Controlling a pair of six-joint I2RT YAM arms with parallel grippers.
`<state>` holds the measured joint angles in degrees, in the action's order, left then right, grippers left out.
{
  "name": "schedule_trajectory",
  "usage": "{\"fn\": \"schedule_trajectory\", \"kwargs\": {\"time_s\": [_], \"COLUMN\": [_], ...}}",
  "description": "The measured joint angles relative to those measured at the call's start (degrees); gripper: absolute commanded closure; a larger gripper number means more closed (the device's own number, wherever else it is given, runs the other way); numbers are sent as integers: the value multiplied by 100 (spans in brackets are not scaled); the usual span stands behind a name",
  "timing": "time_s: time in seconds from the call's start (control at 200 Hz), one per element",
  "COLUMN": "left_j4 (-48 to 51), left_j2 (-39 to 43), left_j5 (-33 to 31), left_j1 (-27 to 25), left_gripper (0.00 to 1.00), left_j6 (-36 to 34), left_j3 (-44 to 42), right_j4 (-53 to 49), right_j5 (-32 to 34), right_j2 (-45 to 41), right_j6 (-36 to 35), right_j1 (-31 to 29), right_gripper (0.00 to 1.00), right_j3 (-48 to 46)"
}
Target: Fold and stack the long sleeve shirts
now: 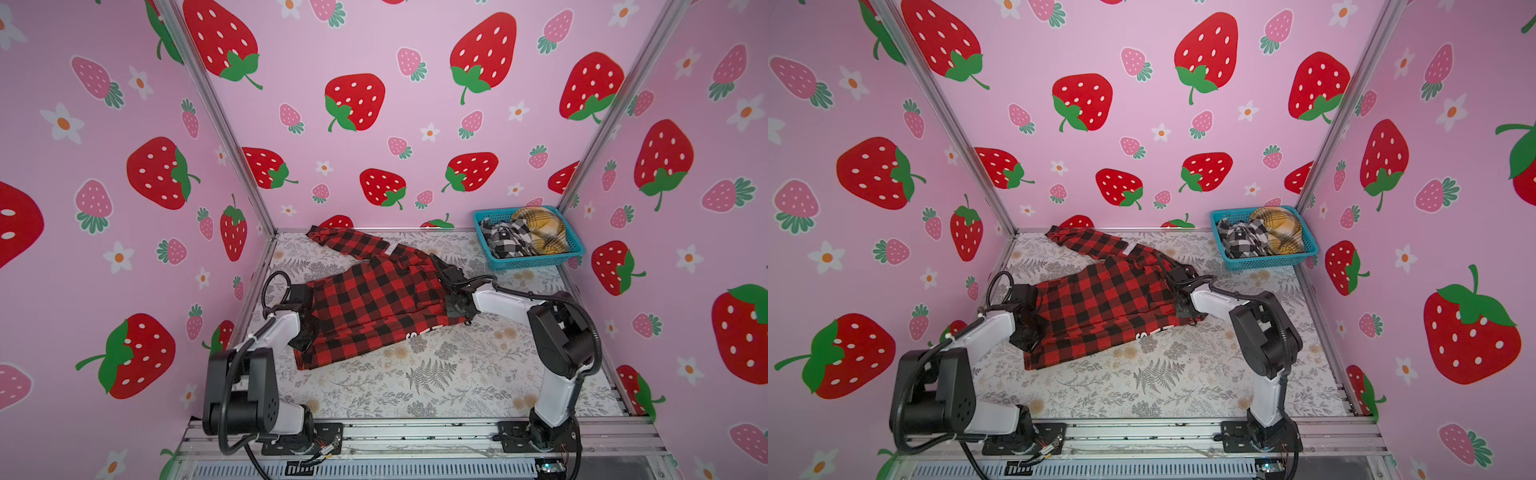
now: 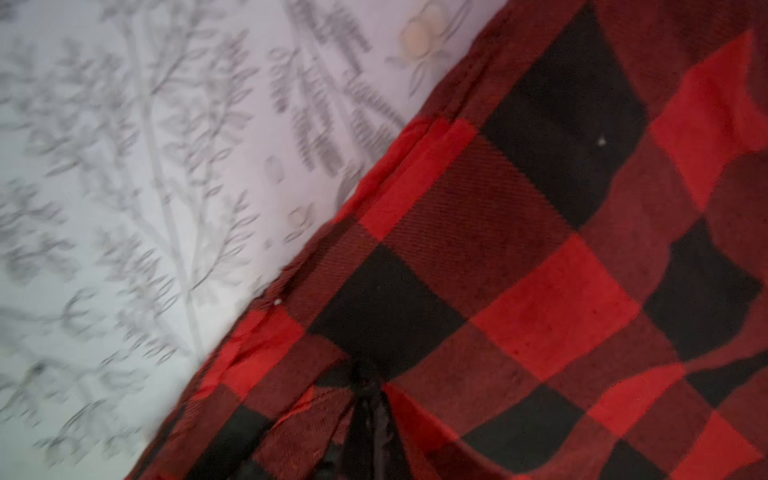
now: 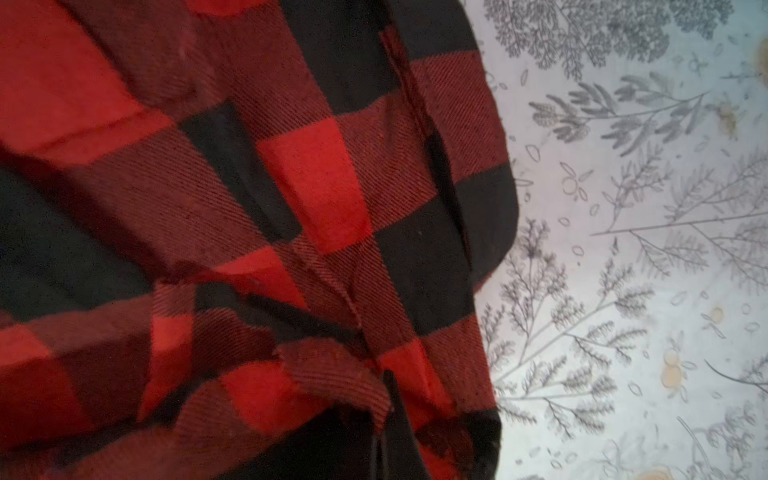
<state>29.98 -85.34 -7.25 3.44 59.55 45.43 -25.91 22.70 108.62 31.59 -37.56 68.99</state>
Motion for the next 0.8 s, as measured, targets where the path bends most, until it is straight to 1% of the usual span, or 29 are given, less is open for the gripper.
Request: {"fn": "schedule_trajectory", "kwargs": {"time_s": [0.13, 0.26, 0.33, 0.405, 0.49, 0.545, 0.59, 0.695, 0.74, 0.8], "left_j4": [-254, -450, -555, -595, -553, -472, -396, -98, 17, 168], "left_j2": [-1064, -2096, -2387, -2361, -1947, -1467, -920, 555, 1169, 1790], "left_j5": [-11, 192, 350, 439, 476, 470, 470, 448, 431, 442], "left_j1": [13, 4, 0, 9, 63, 105, 116, 118, 120, 122], "left_gripper": [100, 100, 100, 100, 100, 100, 100, 100, 100, 100], "left_j6": [-173, -413, -490, -546, -575, -579, -577, -560, -529, -439], "left_j3": [855, 2142, 2638, 2883, 2903, 2789, 2597, 1823, 1340, 640], "right_j4": [-94, -103, -129, -192, -162, -83, 2, 76, 98, 105], "right_j5": [44, -20, -46, -35, -17, -61, -136, -348, -448, -546], "right_j2": [114, 92, 94, 94, 83, 4, -170, -855, -1165, -1502], "right_j6": [140, 245, 278, 286, 284, 278, 247, 142, 111, 92], "right_j1": [42, 199, 302, 380, 426, 431, 424, 378, 354, 326], "right_gripper": [100, 100, 100, 100, 100, 100, 100, 100, 100, 100], "right_j3": [37, 42, 131, 372, 616, 612, 481, -46, -306, -680]}}
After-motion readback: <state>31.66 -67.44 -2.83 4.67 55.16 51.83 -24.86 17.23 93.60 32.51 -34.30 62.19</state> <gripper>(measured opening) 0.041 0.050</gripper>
